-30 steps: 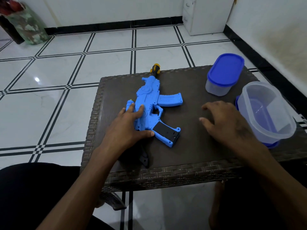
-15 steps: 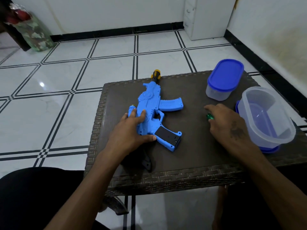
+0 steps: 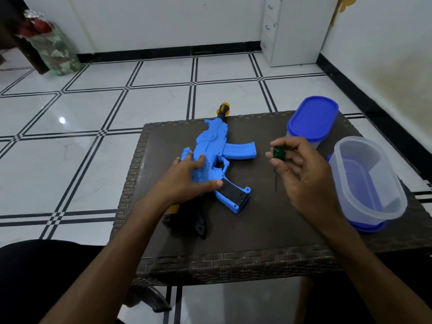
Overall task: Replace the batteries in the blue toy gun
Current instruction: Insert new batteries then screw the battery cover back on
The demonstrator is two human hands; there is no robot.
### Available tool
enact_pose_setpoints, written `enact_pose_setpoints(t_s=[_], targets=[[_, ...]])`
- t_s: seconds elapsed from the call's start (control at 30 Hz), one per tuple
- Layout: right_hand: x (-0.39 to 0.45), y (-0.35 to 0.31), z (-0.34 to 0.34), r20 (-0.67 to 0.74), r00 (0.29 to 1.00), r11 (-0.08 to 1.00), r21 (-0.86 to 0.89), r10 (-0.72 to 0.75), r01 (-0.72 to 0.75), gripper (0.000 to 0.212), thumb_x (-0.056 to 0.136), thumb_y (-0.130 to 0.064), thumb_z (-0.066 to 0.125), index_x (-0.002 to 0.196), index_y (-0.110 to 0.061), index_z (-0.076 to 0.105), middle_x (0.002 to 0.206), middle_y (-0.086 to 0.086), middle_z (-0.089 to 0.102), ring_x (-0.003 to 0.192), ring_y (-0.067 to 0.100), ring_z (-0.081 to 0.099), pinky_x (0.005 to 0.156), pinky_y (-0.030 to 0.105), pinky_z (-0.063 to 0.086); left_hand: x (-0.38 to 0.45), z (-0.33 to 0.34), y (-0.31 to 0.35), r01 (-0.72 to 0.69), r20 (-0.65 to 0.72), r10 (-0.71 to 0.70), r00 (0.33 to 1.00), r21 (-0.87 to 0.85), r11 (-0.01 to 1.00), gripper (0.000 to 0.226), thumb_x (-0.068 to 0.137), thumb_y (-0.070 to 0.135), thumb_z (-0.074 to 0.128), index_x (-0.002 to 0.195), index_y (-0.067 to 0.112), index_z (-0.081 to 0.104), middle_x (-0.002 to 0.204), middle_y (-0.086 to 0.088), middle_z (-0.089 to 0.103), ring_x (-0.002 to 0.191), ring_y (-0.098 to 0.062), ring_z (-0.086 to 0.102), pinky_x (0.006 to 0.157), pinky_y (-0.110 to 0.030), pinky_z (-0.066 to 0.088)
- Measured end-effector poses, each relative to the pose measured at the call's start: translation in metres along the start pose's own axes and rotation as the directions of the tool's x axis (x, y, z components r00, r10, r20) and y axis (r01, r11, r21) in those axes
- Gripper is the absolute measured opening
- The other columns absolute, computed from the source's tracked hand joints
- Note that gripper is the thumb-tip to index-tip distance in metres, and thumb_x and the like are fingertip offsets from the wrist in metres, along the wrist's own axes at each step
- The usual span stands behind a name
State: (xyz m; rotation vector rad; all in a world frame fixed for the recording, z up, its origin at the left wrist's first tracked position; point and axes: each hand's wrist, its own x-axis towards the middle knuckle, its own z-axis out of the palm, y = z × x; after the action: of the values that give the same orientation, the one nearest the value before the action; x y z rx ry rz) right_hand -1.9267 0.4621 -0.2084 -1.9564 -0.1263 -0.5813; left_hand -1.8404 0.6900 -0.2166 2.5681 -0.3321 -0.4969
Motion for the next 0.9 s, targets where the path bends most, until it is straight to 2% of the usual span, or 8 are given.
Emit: enact_pose_setpoints(t_s=[0.07,0.17,0.33,0.43,0.57,0.77,0.9], targets=[[-0.002,-0.008,0.002,-0.03,0.999,0.993,0.112,0.031,-0.028,0.026,0.09,-0.001,0.063,0.109,-0.015,0.054,0.105,-0.006,0.069,0.104,0.006,0.067,0.089,0.022,0.054,-0.001,0.002,0.006,0.043,-0.015,-0.044,0.999,-0.02,0.999,0.101,0.065,0.077,0.055,0.149,0.029,0.029,0.162,0.002,0.01,0.149,-0.021,0.007,0.117,-0.047,0.023],[-0.005,-0.017,0.007,-0.056,0.998,0.985,0.175,0.021,-0.011,0.025,0.087,-0.001,0.066,0.107,-0.009,0.051,0.102,-0.002,0.072,0.101,0.008,0.07,0.085,0.023,0.056,0.0,0.013,0.011,0.046,-0.076,-0.039,0.996,0.096,0.994,0.109,0.06,0.085,0.052,0.149,0.028,0.026,0.161,-0.003,0.01,0.148,-0.027,0.007,0.114,-0.052,0.026],[-0.009,-0.027,0.009,-0.061,0.996,0.977,0.201,-0.06,0.071,0.026,0.088,-0.004,0.064,0.11,-0.008,0.052,0.101,0.001,0.073,0.097,0.01,0.072,0.082,0.028,0.058,-0.004,0.024,0.013,0.044,-0.12,-0.019,0.993,0.208,0.977,0.114,0.063,0.081,0.057,0.153,0.029,0.01,0.162,-0.007,-0.006,0.148,-0.033,-0.003,0.116,-0.055,0.015],[-0.01,-0.028,0.009,-0.037,0.997,0.968,0.24,-0.061,0.068,0.026,0.089,-0.006,0.064,0.111,-0.015,0.053,0.101,0.003,0.073,0.097,0.015,0.072,0.083,0.037,0.059,-0.003,0.025,0.011,0.043,-0.118,-0.02,0.993,0.196,0.98,0.113,0.064,0.08,0.057,0.153,0.029,0.008,0.162,-0.007,-0.007,0.148,-0.032,-0.004,0.117,-0.056,0.013],[-0.009,-0.025,0.01,-0.015,0.996,0.978,0.192,-0.083,0.084,0.025,0.089,-0.009,0.064,0.111,-0.017,0.054,0.103,0.003,0.073,0.099,0.016,0.071,0.081,0.042,0.059,-0.002,0.028,0.01,0.04,-0.135,-0.017,0.991,0.175,0.984,0.112,0.063,0.08,0.057,0.152,0.031,0.01,0.162,-0.006,-0.008,0.148,-0.031,-0.006,0.116,-0.055,0.01],[-0.01,-0.023,0.011,-0.007,0.997,0.981,0.179,-0.077,0.077,0.025,0.088,-0.005,0.065,0.109,-0.012,0.054,0.102,0.001,0.072,0.099,0.012,0.071,0.082,0.032,0.059,-0.001,0.029,0.009,0.04,-0.144,-0.017,0.989,0.16,0.986,0.111,0.063,0.079,0.057,0.152,0.032,0.011,0.162,-0.005,-0.008,0.148,-0.03,-0.007,0.116,-0.054,0.009],[-0.009,-0.021,0.01,-0.003,0.997,0.983,0.166,-0.076,0.075,0.028,0.088,-0.005,0.065,0.11,-0.016,0.054,0.103,-0.001,0.072,0.099,0.012,0.071,0.083,0.034,0.059,-0.001,0.029,0.009,0.038,-0.144,-0.015,0.99,0.156,0.987,0.111,0.063,0.079,0.057,0.152,0.032,0.011,0.162,-0.005,-0.008,0.148,-0.03,-0.006,0.116,-0.053,0.008]])
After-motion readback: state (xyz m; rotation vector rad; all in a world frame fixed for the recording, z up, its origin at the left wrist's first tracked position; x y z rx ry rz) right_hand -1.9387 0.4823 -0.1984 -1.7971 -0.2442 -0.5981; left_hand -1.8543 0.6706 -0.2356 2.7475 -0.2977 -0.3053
